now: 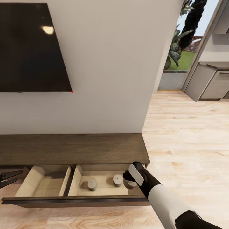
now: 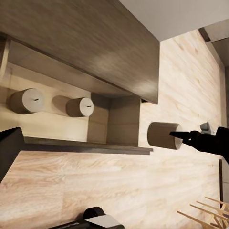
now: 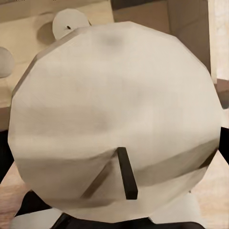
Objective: Place each of the two pumpkins and all three candles from the living room inside a cabinet in the living room (use any cabinet), then make sure every cabinet is closed, and position the cauldron so it is next to a table in the living room.
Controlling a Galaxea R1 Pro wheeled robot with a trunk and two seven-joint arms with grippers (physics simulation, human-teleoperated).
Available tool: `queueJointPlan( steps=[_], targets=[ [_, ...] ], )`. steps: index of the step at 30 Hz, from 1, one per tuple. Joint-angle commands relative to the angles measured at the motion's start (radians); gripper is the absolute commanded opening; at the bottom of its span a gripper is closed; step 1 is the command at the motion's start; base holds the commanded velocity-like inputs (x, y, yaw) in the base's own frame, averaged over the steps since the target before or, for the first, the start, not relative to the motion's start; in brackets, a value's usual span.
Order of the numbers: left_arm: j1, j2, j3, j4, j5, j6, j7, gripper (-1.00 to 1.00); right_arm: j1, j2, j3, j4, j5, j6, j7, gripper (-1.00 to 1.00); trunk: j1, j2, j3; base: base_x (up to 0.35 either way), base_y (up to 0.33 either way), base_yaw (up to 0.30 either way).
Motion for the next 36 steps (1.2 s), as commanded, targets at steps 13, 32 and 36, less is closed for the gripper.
queueJointPlan(
  steps=[13,32,36],
  targets=[
    [0.000,0.000,-0.001,0.000,0.000,0.000,0.001,1.00,0.000,0.000,0.000,0.004,-0.002,-0.088,-0.009,-1.00,0.050,-0.091,-0.041,0.000,0.000,0.000],
    [0.000,0.000,-0.001,0.000,0.000,0.000,-0.001,1.00,0.000,0.000,0.001,0.008,-0.002,-0.114,-0.004,-1.00,0.123,-0.224,-0.100,0.000,0.000,0.000],
    [0.000,0.000,-0.001,0.000,0.000,0.000,-0.001,1.00,0.000,0.000,0.000,0.008,-0.004,-0.123,-0.001,-1.00,0.138,-0.252,-0.113,0.000,0.000,0.000]
  ],
)
